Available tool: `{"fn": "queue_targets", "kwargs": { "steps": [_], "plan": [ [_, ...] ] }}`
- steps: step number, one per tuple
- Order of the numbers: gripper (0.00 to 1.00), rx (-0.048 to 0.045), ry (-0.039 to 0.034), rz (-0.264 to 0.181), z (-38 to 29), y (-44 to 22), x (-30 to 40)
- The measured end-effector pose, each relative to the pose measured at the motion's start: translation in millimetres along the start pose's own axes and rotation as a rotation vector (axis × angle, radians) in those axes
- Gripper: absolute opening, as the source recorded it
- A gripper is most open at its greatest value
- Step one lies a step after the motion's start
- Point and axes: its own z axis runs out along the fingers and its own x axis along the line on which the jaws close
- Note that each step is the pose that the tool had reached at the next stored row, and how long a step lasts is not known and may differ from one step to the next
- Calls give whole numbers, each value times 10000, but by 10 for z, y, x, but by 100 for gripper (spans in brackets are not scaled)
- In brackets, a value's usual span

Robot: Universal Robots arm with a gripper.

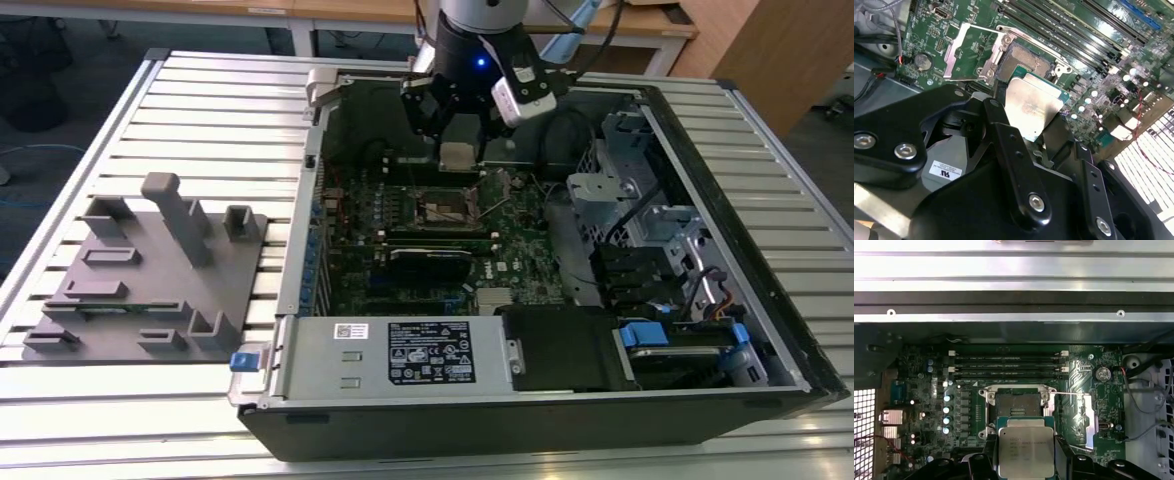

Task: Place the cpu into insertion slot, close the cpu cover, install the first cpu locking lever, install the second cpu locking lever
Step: 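Place the cpu into insertion slot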

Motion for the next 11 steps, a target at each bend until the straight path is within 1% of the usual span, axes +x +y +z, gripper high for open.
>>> {"fn": "queue_targets", "kwargs": {
  "steps": [4, 11],
  "plan": [
    [54, -2, -61, -4, 68, -5, 6],
    [54, -3, -115, -7, 194, -14, 22]
  ]
}}
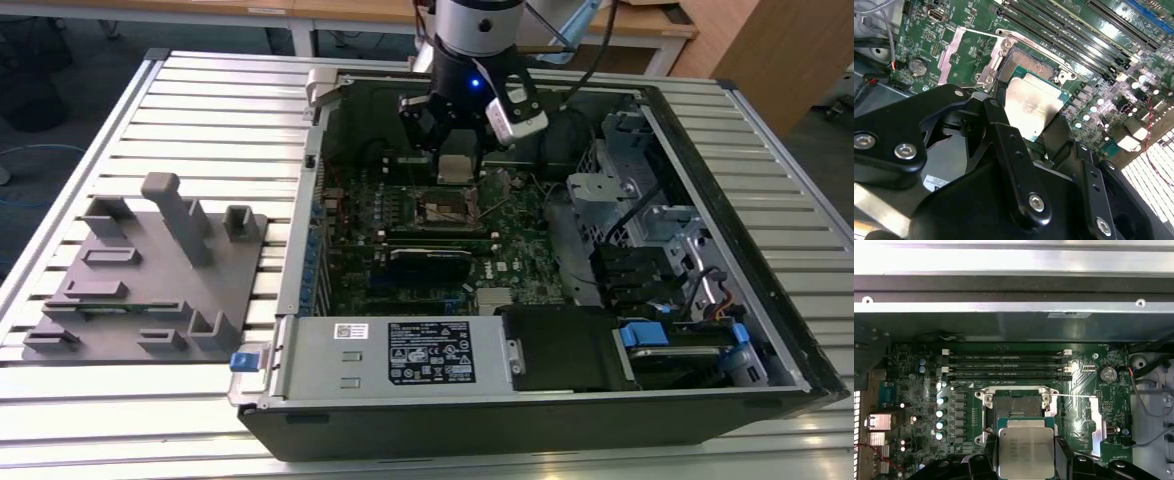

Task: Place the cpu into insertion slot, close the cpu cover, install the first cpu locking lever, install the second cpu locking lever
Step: 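Place the cpu into insertion slot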

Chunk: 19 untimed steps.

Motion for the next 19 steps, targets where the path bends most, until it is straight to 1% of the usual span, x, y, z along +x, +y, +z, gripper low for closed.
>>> {"fn": "queue_targets", "kwargs": {
  "steps": [3, 6, 10, 14, 19],
  "plan": [
    [54, -1, -25, -3, 50, -3, 6],
    [54, 4, -33, -2, 72, -5, 12],
    [54, 4, -46, -3, 100, -8, 40],
    [54, 4, -54, -4, 169, -11, 49],
    [54, 6, -53, -4, 218, 3, 60]
  ]
}}
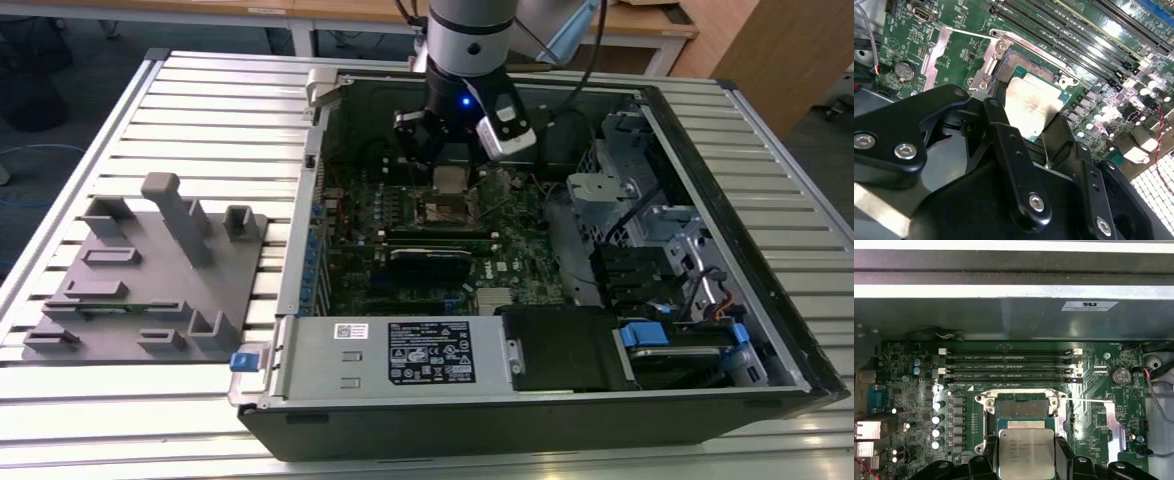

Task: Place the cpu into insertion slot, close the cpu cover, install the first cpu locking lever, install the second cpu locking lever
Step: 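Place the cpu into insertion slot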

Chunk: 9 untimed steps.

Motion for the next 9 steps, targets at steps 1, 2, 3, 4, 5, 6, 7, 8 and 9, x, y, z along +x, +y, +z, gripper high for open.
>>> {"fn": "queue_targets", "kwargs": {
  "steps": [1, 2, 3, 4, 5, 6, 7, 8, 9],
  "plan": [
    [54, -2, -1, 0, 9, 4, 0],
    [54, -1, 0, 0, 17, 9, 1],
    [54, -1, 0, -1, 24, 16, 1],
    [54, -2, -1, 0, 32, 24, 2],
    [54, -2, 0, 0, 38, 32, 2],
    [54, -2, -1, 0, 44, 36, 2],
    [54, -3, -1, -1, 47, 37, 2],
    [54, -1, 0, -1, 46, 37, 2],
    [54, 0, 0, -1, 46, 37, 2]
  ]
}}
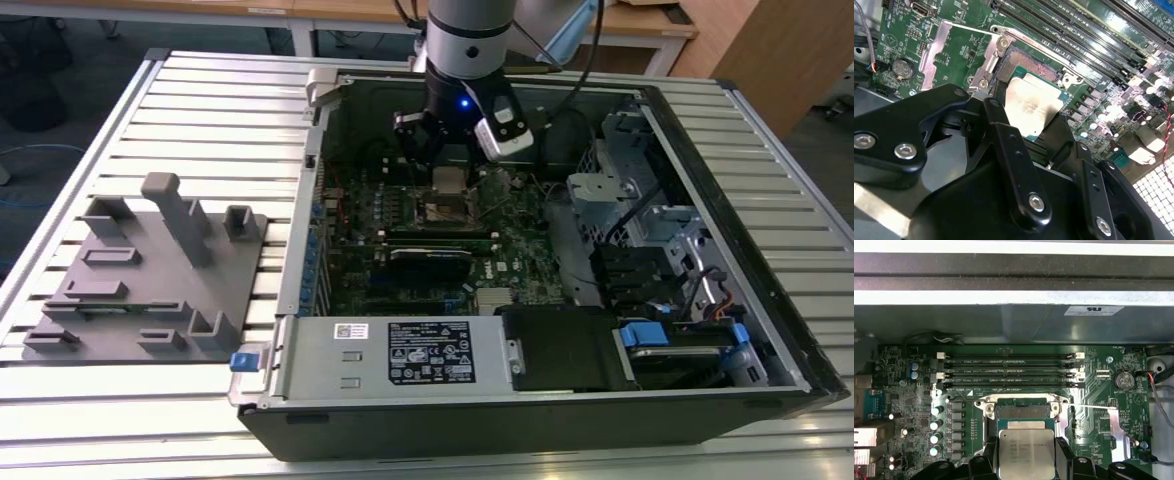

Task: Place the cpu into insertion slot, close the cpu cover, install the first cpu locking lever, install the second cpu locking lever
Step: 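Place the cpu into insertion slot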

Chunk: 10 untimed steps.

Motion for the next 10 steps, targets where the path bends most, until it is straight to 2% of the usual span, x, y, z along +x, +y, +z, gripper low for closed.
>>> {"fn": "queue_targets", "kwargs": {
  "steps": [10],
  "plan": [
    [54, -2, -1, 1, 22, 21, 2]
  ]
}}
